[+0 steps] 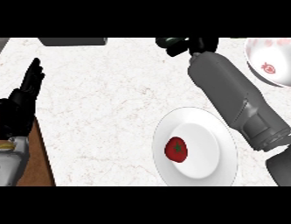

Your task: Pick the eggplant from the plate and place it in the bowl

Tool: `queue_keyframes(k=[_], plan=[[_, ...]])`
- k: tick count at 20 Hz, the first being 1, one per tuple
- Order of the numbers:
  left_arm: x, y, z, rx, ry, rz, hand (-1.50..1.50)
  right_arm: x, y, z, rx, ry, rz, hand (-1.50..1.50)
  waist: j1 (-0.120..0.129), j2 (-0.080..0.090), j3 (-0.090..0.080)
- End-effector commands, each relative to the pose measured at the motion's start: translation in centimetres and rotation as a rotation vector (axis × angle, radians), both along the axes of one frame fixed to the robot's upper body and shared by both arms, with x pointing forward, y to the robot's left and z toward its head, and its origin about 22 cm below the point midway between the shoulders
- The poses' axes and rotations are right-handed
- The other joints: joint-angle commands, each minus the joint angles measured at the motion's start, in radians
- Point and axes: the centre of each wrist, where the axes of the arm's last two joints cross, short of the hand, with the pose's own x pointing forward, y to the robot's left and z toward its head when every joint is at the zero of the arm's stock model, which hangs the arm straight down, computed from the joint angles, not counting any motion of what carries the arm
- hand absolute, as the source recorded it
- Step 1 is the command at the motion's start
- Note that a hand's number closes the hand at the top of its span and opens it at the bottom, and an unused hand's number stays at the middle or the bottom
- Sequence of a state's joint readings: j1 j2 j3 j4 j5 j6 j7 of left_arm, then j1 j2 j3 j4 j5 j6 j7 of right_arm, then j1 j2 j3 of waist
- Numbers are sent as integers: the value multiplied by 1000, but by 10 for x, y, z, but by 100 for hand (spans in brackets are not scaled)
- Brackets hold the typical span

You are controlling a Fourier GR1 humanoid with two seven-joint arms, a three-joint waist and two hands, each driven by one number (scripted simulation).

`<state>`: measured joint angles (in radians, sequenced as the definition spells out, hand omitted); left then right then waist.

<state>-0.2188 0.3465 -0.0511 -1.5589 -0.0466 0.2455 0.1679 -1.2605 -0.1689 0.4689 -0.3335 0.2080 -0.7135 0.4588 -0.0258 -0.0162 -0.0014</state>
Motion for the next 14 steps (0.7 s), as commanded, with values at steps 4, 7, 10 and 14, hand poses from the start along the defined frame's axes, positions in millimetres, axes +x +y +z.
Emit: queue_keyframes(k=[4,7,10,14], plan=[[-18,13,0,2,2,-5,0,0,-73,6,44,-109,-184,150,7,4,1],[-7,-7,13,-9,-14,-30,0,3,-104,12,59,-157,-255,150,29,16,2],[-5,-3,11,-3,-6,-27,0,-10,-153,1,14,-188,-287,150,14,12,2],[-11,-5,-12,-15,-16,-42,0,-17,-212,3,-45,-231,-349,150,35,22,2]])
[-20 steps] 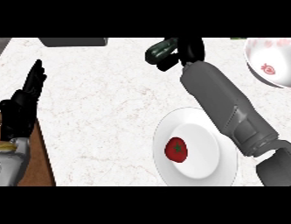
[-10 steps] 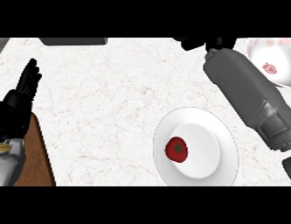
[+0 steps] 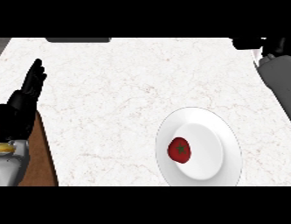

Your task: Pick the eggplant from the plate and place it in the bowl

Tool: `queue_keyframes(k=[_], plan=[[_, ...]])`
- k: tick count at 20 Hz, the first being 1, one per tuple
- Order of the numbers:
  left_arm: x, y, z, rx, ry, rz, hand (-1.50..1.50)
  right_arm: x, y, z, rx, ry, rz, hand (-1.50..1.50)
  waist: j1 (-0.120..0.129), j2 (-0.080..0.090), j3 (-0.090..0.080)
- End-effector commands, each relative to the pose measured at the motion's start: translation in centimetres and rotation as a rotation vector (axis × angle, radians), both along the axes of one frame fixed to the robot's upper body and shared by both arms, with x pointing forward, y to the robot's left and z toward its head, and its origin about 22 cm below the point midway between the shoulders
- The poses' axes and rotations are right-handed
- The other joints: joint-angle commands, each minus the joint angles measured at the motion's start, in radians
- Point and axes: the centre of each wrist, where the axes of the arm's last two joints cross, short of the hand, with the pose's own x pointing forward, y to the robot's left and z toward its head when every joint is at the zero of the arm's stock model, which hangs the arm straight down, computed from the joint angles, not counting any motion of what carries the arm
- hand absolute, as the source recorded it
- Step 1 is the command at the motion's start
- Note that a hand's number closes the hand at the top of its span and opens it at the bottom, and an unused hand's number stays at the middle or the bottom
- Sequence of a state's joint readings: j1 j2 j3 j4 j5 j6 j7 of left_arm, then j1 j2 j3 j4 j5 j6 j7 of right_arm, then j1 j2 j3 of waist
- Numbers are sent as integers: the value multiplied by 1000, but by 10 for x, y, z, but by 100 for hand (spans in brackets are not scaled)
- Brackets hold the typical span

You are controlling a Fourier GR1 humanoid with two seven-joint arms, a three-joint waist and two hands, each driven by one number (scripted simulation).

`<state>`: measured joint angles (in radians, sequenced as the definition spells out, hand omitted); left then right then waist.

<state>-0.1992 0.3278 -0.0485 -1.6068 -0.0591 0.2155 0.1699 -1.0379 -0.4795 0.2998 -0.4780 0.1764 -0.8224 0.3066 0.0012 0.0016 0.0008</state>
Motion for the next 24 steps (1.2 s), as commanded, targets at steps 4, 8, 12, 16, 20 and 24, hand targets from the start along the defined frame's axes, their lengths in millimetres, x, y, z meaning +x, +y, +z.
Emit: queue_keyframes(k=[4,8,12,16,20,24], plan=[[8,-9,21,-1,-6,-37,0,-23,-95,-11,-135,23,-145,150,26,10,1],[14,6,8,-3,-19,-28,0,-39,-129,-27,-252,90,-242,150,38,19,1],[11,-10,3,3,-19,-62,0,-49,-152,-27,-322,142,-297,150,63,29,2],[10,-21,13,-5,-26,-78,0,-62,-174,-30,-263,153,-337,150,76,31,5],[12,-16,12,2,-37,-74,0,-68,-174,-43,-64,171,-306,-150,79,39,8],[8,-19,8,-7,-43,-81,0,-71,-181,-37,13,110,-207,-150,81,39,10]])
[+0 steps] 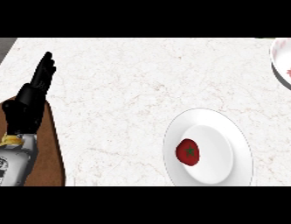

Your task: Pick the eggplant from the plate and place it in the bowl

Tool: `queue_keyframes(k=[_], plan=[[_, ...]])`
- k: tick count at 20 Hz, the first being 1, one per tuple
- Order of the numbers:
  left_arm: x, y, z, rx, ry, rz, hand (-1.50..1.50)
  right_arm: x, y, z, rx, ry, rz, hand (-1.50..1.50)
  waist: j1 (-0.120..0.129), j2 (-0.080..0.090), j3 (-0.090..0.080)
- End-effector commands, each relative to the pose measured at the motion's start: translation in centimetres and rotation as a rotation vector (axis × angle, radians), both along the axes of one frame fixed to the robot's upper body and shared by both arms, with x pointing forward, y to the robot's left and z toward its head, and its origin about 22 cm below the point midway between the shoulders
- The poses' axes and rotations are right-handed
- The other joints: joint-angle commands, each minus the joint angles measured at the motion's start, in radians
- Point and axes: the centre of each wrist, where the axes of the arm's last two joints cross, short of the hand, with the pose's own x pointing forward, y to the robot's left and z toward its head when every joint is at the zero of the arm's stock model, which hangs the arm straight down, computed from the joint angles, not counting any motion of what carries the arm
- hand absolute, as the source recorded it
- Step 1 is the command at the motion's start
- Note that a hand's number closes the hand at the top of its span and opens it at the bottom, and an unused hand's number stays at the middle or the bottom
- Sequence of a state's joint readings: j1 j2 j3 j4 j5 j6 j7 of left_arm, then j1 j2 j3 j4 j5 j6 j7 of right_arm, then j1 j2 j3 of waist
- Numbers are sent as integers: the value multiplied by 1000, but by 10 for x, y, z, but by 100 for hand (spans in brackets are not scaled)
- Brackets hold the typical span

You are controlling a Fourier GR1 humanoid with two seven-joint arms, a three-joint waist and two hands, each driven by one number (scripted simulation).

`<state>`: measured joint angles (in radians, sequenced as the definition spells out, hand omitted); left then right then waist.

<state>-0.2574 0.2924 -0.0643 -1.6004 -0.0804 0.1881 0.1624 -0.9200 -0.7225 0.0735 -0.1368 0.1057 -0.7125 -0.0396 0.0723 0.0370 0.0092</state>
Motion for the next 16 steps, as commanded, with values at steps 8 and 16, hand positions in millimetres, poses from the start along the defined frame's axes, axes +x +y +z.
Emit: queue_keyframes(k=[8,16], plan=[[-5,-6,-9,-19,-7,-7,0,-17,-20,-5,128,-250,92,-150,0,3,2],[-2,9,-10,0,16,24,0,-44,-46,-18,245,-343,136,-150,-29,-15,-4]])
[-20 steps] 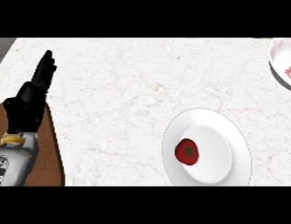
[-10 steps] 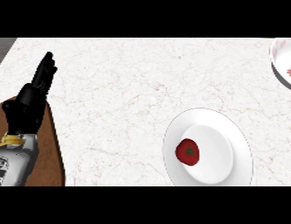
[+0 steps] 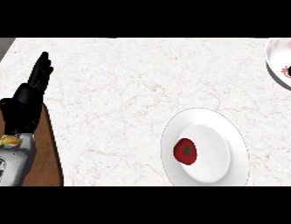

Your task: Pick the eggplant from the plate and place it in the bowl

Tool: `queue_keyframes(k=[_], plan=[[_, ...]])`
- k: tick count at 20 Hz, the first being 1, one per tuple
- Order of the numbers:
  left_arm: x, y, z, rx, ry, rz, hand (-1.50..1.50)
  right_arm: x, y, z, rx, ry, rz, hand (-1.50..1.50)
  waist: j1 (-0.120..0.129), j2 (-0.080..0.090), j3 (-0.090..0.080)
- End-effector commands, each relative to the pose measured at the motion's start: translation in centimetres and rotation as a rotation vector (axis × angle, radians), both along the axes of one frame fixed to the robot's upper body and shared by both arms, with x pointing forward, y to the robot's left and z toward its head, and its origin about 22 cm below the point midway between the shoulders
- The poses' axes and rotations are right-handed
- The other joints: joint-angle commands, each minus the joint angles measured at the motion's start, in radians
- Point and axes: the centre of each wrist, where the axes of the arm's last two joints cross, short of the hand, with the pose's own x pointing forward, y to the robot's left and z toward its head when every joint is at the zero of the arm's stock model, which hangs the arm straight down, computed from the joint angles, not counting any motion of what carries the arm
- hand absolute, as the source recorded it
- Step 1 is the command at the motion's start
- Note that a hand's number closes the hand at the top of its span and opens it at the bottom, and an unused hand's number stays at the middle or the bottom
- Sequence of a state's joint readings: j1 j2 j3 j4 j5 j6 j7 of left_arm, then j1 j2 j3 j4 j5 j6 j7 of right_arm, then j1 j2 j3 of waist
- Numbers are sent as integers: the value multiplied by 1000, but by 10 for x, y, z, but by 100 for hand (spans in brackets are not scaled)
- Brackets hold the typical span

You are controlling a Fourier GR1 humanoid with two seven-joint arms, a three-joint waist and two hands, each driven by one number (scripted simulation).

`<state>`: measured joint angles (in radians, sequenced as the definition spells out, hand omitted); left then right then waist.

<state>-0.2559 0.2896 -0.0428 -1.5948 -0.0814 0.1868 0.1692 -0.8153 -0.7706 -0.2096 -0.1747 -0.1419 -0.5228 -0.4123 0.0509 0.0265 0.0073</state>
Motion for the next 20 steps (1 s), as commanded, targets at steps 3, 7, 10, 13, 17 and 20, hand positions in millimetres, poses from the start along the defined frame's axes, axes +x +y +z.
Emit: queue_keyframes(k=[3,7,10,13,17,20], plan=[[-2,7,4,24,15,12,0,-27,-30,0,76,-101,22,-150,-17,-11,-3],[-18,14,-1,17,42,21,0,-57,-43,-25,126,-148,128,-150,-35,-23,-5],[6,5,1,10,23,41,0,-63,-34,-49,133,-147,173,-150,-42,-20,-5],[-15,3,-16,-2,30,39,0,-78,-43,-53,149,-156,229,-150,-48,-26,-7],[-22,10,-12,8,34,47,0,-104,-48,-73,113,-144,241,-150,-45,-26,-6],[-21,12,-19,5,20,36,0,-89,-27,-81,130,-161,234,-150,-50,-28,-7]])
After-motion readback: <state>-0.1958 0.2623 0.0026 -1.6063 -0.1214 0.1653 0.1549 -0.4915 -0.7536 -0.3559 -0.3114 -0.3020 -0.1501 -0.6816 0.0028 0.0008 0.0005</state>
